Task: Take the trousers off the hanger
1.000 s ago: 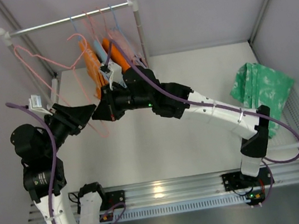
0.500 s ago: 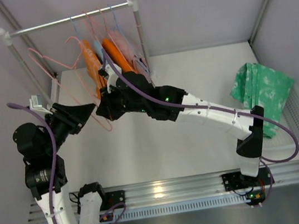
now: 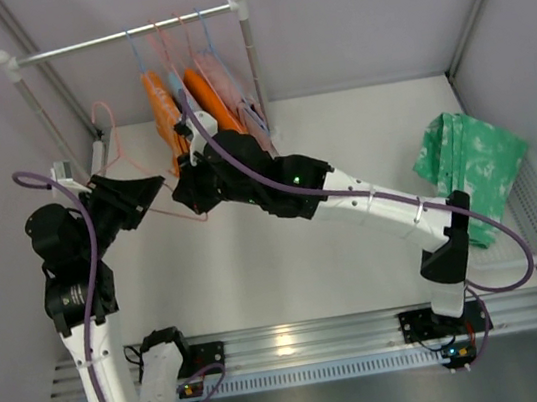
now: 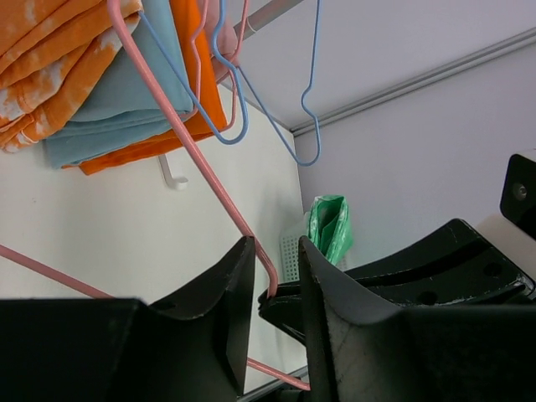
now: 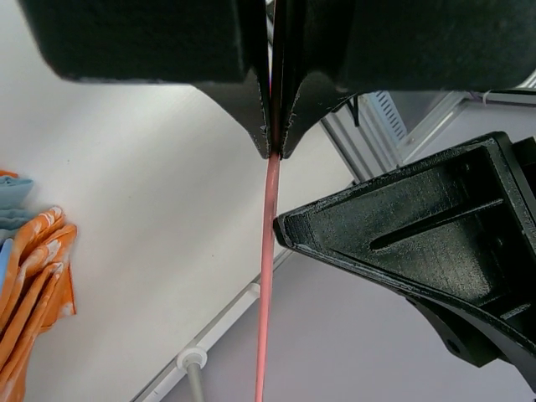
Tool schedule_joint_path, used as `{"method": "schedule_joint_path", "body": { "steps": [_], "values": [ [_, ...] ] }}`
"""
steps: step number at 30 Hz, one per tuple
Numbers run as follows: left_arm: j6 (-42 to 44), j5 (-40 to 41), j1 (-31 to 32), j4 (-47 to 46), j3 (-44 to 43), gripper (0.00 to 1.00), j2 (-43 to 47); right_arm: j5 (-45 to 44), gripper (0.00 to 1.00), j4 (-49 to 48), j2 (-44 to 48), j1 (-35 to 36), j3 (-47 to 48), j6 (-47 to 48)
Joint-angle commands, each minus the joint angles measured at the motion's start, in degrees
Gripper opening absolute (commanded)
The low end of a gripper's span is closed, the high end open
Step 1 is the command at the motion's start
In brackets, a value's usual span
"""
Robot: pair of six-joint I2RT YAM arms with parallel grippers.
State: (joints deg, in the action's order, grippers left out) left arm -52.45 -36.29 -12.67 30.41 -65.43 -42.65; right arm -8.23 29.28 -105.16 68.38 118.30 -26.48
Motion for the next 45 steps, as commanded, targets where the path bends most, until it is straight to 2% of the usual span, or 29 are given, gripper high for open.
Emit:
{"method": "schedule_joint_path", "body": {
  "steps": [1,4,16,19,20,23,24,25,27,28,29,30,33,39,41,45],
  "values": [
    [-2.9,-0.3,-0.1,-3.7,1.3,0.31,-0.4,-1.2,0.00,-0.4,-0.7,1.8,3.4,1.2],
    [-4.6,-1.6,0.0,-3.0,2.3,0.28,-1.0,-2.3,0.00,-0.5,-1.0,2.3,4.0,1.8],
    [-7.2,-1.4,0.0,-0.2,3.1,0.29,-2.0,-10.5,0.00,-1.4,-0.3,4.9,3.7,8.5],
    [-10.1,-1.9,0.1,-2.6,3.7,0.18,-1.9,-12.2,0.00,-2.2,-0.3,6.5,3.2,11.0],
    [-10.7,-2.3,0.1,-3.2,3.9,0.11,-1.8,-12.6,0.00,-2.6,-0.1,6.7,3.0,11.5],
    [-12.2,-3.8,0.0,-5.8,4.4,0.00,-2.0,-10.2,0.02,-3.0,0.1,7.0,1.9,12.7],
    [-12.3,-5.1,0.1,-6.8,4.7,0.00,-1.9,-9.8,0.10,-3.1,0.4,7.0,1.0,12.6],
    [-12.9,-6.4,0.1,-10.5,5.7,0.00,-1.9,-9.1,0.33,-3.3,0.7,7.0,0.4,12.1],
    [-13.6,-9.0,0.0,-14.3,6.5,0.00,-1.9,-7.4,0.60,-3.7,2.1,6.9,-1.3,11.9],
    [-13.6,-11.2,0.1,-15.9,6.6,0.00,-2.3,-6.7,0.81,-3.9,2.6,6.9,-1.8,11.4],
    [-13.9,-12.3,0.0,-18.9,7.1,0.00,-2.8,-5.1,0.93,-4.0,3.7,6.3,-2.7,11.3],
    [-14.3,-13.5,0.0,-20.9,7.3,0.00,-3.1,-4.5,0.99,-4.1,4.3,6.0,-3.1,11.3],
    [-14.3,-17.0,0.0,-24.6,6.6,0.00,-5.9,-2.6,1.00,-4.3,7.2,4.1,-5.1,11.5],
    [-13.0,-24.1,-0.4,-29.9,2.4,0.00,-13.8,4.6,1.00,-3.5,13.7,-4.9,-9.0,10.4],
    [-14.2,-25.8,-1.0,-35.2,1.4,0.00,-17.1,6.5,0.99,-3.6,15.8,-8.3,-10.5,10.6],
    [-16.2,-26.8,-2.7,-39.3,-2.0,0.00,-22.1,7.3,1.00,-3.5,19.1,-12.1,-12.4,11.4]
  ]
}}
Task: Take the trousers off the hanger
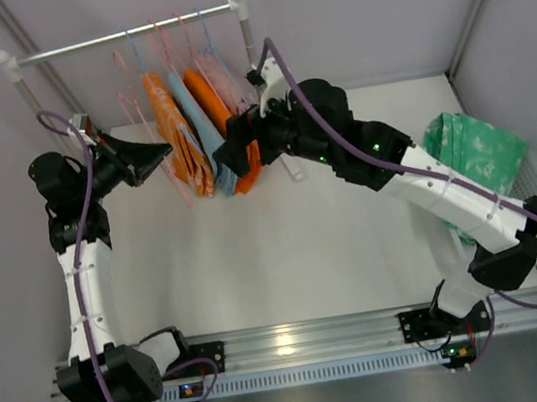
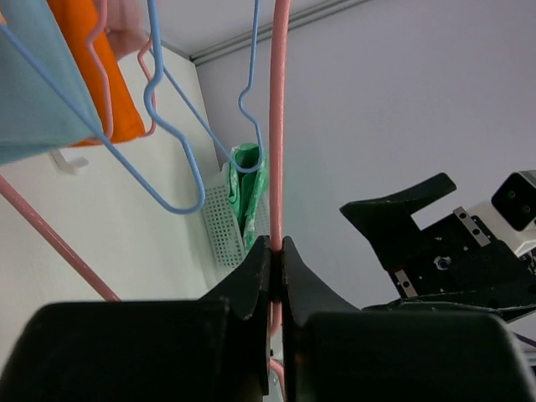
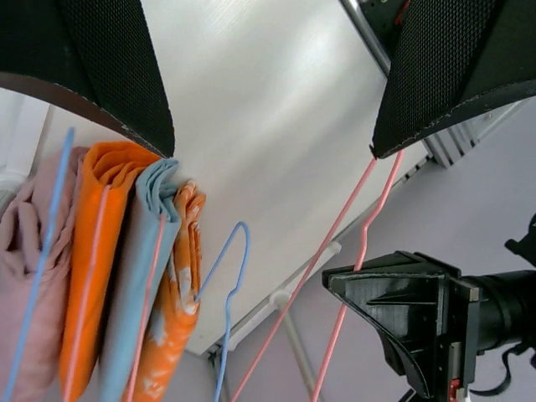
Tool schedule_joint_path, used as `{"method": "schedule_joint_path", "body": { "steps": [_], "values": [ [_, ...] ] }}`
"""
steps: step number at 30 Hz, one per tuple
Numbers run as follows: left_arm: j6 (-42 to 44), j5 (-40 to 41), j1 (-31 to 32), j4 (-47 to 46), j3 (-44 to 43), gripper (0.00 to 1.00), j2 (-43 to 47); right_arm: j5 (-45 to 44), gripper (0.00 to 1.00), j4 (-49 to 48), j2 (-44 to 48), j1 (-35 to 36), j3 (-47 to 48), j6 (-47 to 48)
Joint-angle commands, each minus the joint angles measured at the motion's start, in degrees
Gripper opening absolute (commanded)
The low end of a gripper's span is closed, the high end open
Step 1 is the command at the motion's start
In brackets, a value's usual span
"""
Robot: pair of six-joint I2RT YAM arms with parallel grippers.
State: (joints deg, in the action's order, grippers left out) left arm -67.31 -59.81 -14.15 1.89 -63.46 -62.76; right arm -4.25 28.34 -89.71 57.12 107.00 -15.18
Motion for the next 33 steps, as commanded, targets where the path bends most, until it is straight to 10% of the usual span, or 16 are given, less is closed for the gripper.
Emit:
{"method": "schedule_joint_path", "body": {
  "steps": [1,13,33],
  "values": [
    [-1.9,-3.5,-1.5,-11.8,-5.3,0.00,-3.1,3.3,0.99,-2.6,4.6,-1.7,-1.4,0.2],
    [-6.7,-2.3,-3.9,-19.9,-17.5,0.00,-19.1,4.0,0.99,-2.7,7.8,-4.1,-4.7,-0.8],
    [-11.6,-0.4,-7.6,-22.2,-10.9,0.03,-23.5,5.5,1.00,-2.4,8.8,-5.8,-7.1,-2.0]
  ]
}}
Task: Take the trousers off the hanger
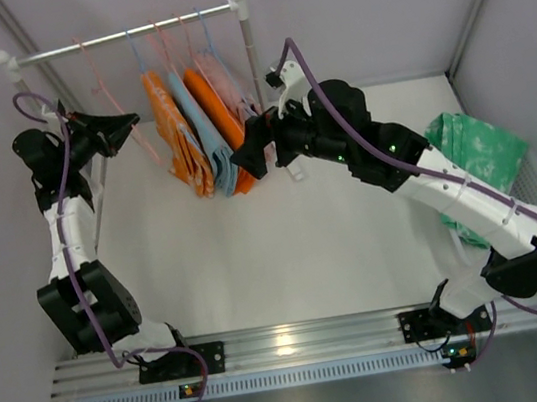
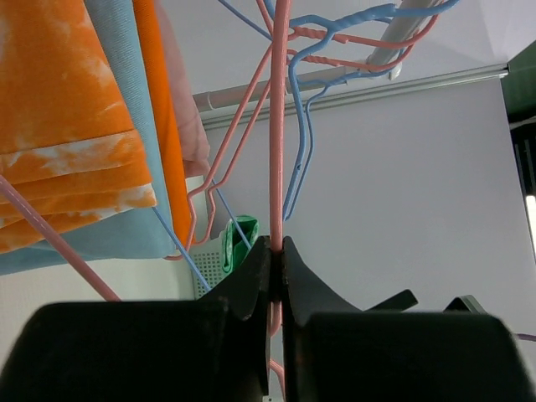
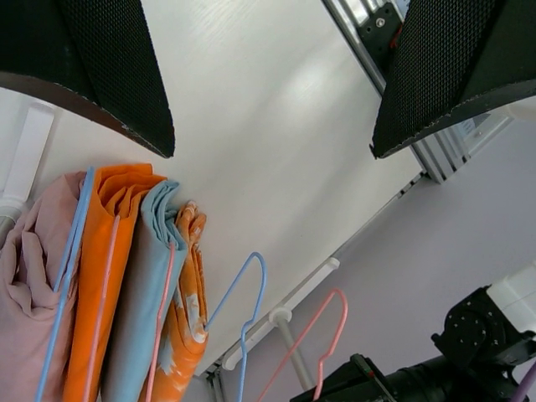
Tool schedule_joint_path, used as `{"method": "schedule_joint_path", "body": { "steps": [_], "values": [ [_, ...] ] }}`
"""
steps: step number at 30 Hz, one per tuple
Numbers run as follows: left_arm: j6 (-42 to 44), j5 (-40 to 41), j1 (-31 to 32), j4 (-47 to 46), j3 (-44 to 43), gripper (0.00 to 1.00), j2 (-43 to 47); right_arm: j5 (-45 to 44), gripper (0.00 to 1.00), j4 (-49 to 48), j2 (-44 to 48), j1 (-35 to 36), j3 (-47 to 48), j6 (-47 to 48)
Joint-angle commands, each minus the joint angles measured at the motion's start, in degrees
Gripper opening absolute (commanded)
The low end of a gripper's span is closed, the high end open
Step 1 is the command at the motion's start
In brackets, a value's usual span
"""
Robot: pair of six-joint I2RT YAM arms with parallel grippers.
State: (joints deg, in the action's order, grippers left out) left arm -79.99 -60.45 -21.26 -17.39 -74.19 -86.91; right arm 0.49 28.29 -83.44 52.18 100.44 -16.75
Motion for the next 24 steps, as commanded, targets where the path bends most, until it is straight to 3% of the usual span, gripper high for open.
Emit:
{"method": "schedule_joint_path", "body": {
  "steps": [1,6,9,10,11,12,18,21,24],
  "values": [
    [1.8,0.2,-0.5,-1.2,-0.2,0.05,1.3,0.7,0.99,-2.3,2.7,-0.9,-0.9,-0.3],
    [10.4,0.9,-0.5,7.1,-0.4,0.27,5.5,-0.4,0.99,-2.4,4.6,-1.3,-2.0,1.0],
    [17.2,1.7,-0.5,15.4,-1.5,0.63,8.8,-2.0,1.00,-2.0,6.7,-2.5,-3.5,1.7],
    [18.8,2.2,-0.5,17.3,-1.7,0.84,9.6,-2.3,0.99,-1.9,7.4,-3.0,-4.6,1.9],
    [22.0,2.6,-0.6,23.5,-2.0,0.95,10.5,-2.5,0.99,-1.9,8.2,-3.2,-5.3,2.1],
    [23.7,3.3,-0.8,26.6,-2.7,0.99,12.1,-3.1,0.99,-1.9,9.8,-4.0,-6.8,2.2],
    [38.2,10.1,-1.0,50.8,-8.5,0.99,18.2,-3.6,1.00,-2.3,17.6,-10.9,-13.2,2.2],
    [44.6,14.3,-1.0,55.5,-9.5,0.99,21.9,-4.3,0.99,-2.0,22.2,-14.4,-16.2,3.2],
    [56.2,15.3,-1.0,63.7,-12.2,0.99,22.1,-5.1,0.99,-2.9,27.8,-17.8,-20.3,4.8]
  ]
}}
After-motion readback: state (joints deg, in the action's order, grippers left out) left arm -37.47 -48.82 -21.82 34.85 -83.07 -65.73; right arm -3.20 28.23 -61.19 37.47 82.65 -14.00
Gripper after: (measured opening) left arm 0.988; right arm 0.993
